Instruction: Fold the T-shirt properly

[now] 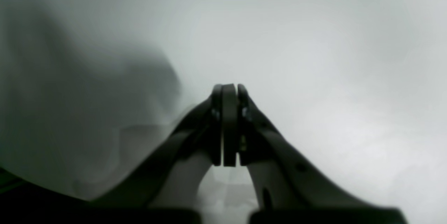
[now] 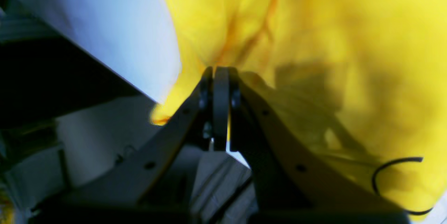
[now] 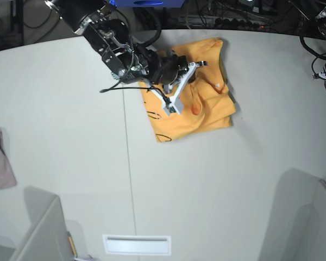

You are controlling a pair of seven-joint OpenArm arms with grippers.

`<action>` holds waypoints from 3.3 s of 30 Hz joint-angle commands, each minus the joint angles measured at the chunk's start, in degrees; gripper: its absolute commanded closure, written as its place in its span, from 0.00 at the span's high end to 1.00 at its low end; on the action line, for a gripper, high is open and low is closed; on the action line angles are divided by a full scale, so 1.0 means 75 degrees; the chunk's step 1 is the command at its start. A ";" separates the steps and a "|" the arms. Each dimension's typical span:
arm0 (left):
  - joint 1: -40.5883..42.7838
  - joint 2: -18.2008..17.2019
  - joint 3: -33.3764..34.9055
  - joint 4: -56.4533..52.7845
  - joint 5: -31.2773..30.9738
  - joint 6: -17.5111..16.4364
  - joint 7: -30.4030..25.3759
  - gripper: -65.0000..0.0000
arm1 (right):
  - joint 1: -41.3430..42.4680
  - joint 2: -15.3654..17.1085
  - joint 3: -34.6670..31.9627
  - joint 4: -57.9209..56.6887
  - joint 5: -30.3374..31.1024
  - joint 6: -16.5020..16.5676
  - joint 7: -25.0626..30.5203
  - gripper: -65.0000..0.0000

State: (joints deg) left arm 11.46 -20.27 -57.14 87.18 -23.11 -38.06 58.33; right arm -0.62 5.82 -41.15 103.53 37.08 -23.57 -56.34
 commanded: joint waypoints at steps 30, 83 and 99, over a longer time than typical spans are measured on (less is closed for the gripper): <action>-0.0022 -0.0163 -0.0041 0.0139 -0.0077 -0.0065 -0.0105 0.00 | 0.2879 -0.1849 -0.1518 -0.3025 0.0032 0.0816 0.4329 0.00; 0.0107 -0.0104 0.0510 0.0749 -0.0077 -0.0258 -0.0093 0.00 | 0.2105 -0.0618 -0.2080 -0.0974 0.0044 0.0851 0.3356 0.00; 0.1255 0.1419 0.0897 0.1733 -0.3594 -0.0258 0.1876 0.40 | -0.1060 0.1855 0.2233 0.1054 0.0044 0.0875 0.3180 0.00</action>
State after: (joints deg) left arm 20.95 -8.34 -50.09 99.15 -48.93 -39.48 73.12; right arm -9.41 19.59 -24.64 110.24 37.36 -17.32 -33.89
